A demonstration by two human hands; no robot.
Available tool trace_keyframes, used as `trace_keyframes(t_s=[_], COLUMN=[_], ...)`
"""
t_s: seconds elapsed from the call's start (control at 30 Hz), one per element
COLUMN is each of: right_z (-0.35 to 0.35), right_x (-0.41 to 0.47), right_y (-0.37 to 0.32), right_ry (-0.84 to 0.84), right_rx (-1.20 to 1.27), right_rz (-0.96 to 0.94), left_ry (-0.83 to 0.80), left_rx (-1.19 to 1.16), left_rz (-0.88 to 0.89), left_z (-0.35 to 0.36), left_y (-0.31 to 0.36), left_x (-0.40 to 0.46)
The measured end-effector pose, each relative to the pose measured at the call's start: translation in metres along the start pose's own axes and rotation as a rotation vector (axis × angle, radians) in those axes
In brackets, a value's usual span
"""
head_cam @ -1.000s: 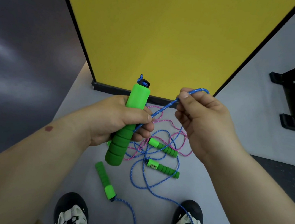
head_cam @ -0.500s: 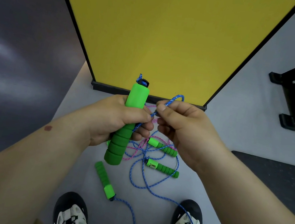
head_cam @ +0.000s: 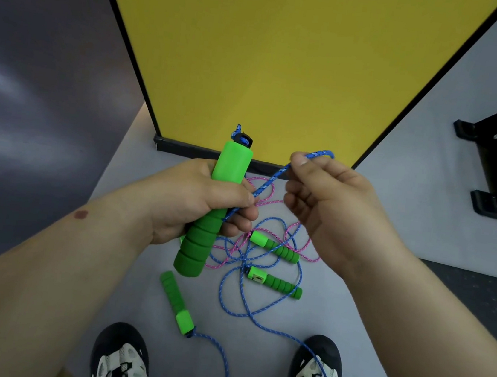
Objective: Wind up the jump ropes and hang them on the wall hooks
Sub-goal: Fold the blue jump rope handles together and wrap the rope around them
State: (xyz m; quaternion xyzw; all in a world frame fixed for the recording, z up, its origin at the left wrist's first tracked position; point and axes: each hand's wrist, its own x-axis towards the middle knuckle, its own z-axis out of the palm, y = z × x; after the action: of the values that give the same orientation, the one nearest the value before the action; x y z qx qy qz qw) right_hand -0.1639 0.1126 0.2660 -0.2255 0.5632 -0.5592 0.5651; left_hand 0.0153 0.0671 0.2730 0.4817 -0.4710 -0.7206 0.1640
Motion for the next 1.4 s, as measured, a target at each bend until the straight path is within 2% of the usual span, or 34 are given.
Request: trace_keyframes(t_s=[0.1, 0.17, 0.23, 0.47, 0.57, 0.73, 0.93, 1.07, 1.27, 1.4], right_z=[0.006, 0.009, 0.008, -0.003, -0.005, -0.001, 0.009, 0.008, -0.003, -0.004], right_x=[-0.006, -0.009, -0.007, 0.003, 0.004, 0.001, -0.007, -0.006, 0.003, 0.003], right_y=[0.01, 0.015, 0.015, 0.004, 0.0, 0.0, 0.016, 0.015, 0.003, -0.001], right_ry=[-0.135, -0.158, -0.118, 0.112, 0.157, 0.039, -0.151, -0.068, 0.127, 0.122], right_rx=[-0.192, -0.273, -0.292, -0.112, -0.057, 0.02, -0.174, -0.193, -0.082, -0.028], right_rz=[-0.011, -0.047, -0.082, -0.159, -0.153, -0.043, -0.004, -0.047, -0.118, -0.103], left_ry=[0.004, 0.006, 0.012, 0.004, 0.004, 0.01, 0.017, 0.016, 0.007, 0.003], left_rx=[0.006, 0.013, -0.002, 0.024, 0.027, 0.031, 0.019, 0.003, 0.022, 0.027], left_rz=[0.003, 0.003, 0.0, 0.016, 0.016, 0.021, 0.003, -0.003, 0.004, 0.012], left_z=[0.001, 0.001, 0.001, -0.002, -0.003, -0.003, 0.0, 0.0, -0.001, -0.001], left_y=[0.0, 0.0, -0.001, -0.001, -0.001, -0.001, 0.0, 0.001, 0.0, 0.001], left_x=[0.0, 0.0, 0.0, 0.002, 0.002, 0.001, 0.0, 0.0, -0.001, -0.001])
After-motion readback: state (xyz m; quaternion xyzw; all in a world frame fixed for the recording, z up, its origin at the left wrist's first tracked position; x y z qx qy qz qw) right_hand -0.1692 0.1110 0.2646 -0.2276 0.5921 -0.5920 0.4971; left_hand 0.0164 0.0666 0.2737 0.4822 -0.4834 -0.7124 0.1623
